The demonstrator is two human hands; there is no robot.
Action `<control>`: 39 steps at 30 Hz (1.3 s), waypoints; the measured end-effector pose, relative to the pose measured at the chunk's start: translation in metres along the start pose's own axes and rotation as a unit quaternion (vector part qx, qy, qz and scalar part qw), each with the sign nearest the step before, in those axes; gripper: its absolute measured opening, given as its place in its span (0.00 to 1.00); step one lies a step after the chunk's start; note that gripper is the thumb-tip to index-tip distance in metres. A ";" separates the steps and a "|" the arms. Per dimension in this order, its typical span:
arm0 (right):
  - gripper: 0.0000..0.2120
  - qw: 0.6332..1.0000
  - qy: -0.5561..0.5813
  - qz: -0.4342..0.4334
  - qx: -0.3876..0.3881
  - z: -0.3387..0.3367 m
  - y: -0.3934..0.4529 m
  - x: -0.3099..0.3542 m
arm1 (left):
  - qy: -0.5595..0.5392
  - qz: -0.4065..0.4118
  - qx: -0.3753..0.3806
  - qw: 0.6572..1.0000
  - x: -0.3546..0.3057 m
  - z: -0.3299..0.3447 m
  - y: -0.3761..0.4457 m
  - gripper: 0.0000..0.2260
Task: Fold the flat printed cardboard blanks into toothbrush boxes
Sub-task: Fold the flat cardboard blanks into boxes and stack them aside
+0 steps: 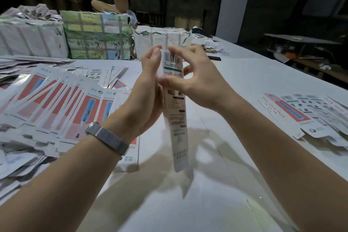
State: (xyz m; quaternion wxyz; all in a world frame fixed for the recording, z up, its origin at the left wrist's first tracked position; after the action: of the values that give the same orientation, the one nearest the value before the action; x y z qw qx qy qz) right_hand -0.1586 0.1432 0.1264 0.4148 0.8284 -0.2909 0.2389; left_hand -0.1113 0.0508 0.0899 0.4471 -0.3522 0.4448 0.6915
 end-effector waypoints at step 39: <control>0.12 0.971 -0.226 0.060 0.049 0.022 -0.014 -0.058 | 0.811 0.020 0.030 0.584 0.045 -0.043 -0.007 0.20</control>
State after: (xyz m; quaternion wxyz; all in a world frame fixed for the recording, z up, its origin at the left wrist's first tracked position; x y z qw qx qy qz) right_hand -0.1867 0.1479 0.0699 0.2817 0.8614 -0.4144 0.0835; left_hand -0.1167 0.0256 0.0329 -0.1024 -0.7441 0.6502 0.1142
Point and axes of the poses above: each hand's wrist, its own y-axis towards the middle knuckle, its own z-axis out of the palm, x = y × z, the point moved 6 cm from there along y, towards the middle knuckle, and after that the axes turned 8 degrees about -x, right-handed, at the moved point
